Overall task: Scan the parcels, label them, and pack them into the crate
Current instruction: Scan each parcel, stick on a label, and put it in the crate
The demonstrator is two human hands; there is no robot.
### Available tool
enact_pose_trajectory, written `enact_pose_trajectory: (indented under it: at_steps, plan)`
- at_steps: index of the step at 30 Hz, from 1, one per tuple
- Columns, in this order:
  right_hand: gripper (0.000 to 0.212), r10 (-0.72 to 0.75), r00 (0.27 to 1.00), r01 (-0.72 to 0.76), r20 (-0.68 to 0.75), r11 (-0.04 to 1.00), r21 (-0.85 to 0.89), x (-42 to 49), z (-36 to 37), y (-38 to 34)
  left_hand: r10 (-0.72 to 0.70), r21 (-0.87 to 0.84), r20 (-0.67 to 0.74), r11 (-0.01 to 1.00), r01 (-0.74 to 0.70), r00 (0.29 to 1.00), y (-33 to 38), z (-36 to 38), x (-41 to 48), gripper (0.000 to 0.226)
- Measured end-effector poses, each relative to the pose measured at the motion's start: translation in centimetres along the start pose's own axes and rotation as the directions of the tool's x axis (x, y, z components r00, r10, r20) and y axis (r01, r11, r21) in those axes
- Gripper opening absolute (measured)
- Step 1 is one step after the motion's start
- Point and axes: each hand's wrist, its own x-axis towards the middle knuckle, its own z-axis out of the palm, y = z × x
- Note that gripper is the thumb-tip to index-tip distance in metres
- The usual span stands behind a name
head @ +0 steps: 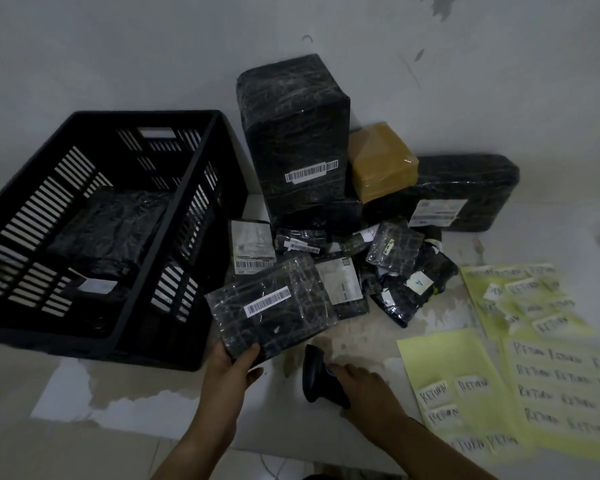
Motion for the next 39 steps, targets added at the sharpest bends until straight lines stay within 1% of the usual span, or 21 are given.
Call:
enact_pose_trajectory:
  at_steps: [5, 8, 13, 19, 23, 28, 33, 36, 39]
  plan:
    - [0.088, -0.006, 1.0, 0.006, 0.0, 1.0, -0.028, -0.1, 0.2, 0.1, 0.008, 0.055, 0.054, 0.998, -0.011, 0.999, 0.3, 0.8, -0.2, 0.032]
    - [0.094, -0.012, 1.0, 0.013, 0.021, 0.998, -0.057, -0.7, 0.6, 0.1, -0.007, 0.083, 0.076, 0.997, 0.001, 0.997, -0.4, 1.2, -0.3, 0.029]
    - [0.103, -0.004, 1.0, 0.005, 0.017, 0.997, -0.076, -2.2, 1.2, 0.5, -0.044, 0.119, 0.102, 0.992, 0.031, 0.994, -1.6, 1.8, -0.9, 0.028]
    - [0.109, -0.056, 0.998, 0.055, -0.009, 0.996, -0.067, -3.2, 1.7, 1.2, -0.07, 0.108, 0.059, 0.992, 0.063, 0.996, -2.6, 2.9, -2.0, 0.027]
    - [0.107, -0.114, 0.993, 0.11, -0.041, 0.989, -0.101, -4.0, 2.6, 1.8, -0.09, 0.123, 0.051, 0.989, 0.083, 0.995, -3.7, 3.7, -2.7, 0.026]
    - [0.107, -0.138, 0.99, 0.135, -0.031, 0.988, -0.07, -5.3, 2.5, 3.2, -0.103, 0.121, 0.027, 0.988, 0.099, 0.994, -5.1, 4.4, -3.7, 0.033]
    - [0.093, -0.201, 0.978, 0.199, -0.062, 0.979, -0.034, -7.7, 0.9, 5.6, -0.143, 0.083, -0.02, 0.986, 0.145, 0.989, -7.0, 4.8, -4.5, 0.034]
    - [0.084, -0.184, 0.979, 0.187, -0.089, 0.982, 0.028, -9.7, -0.2, 7.8, -0.166, 0.069, -0.031, 0.983, 0.168, 0.986, -7.9, 5.2, -5.0, 0.036]
    - [0.077, -0.118, 0.98, 0.134, -0.159, 0.986, 0.095, -12.0, -0.8, 10.7, -0.176, 0.056, -0.034, 0.982, 0.178, 0.984, -8.4, 6.0, -5.3, 0.036]
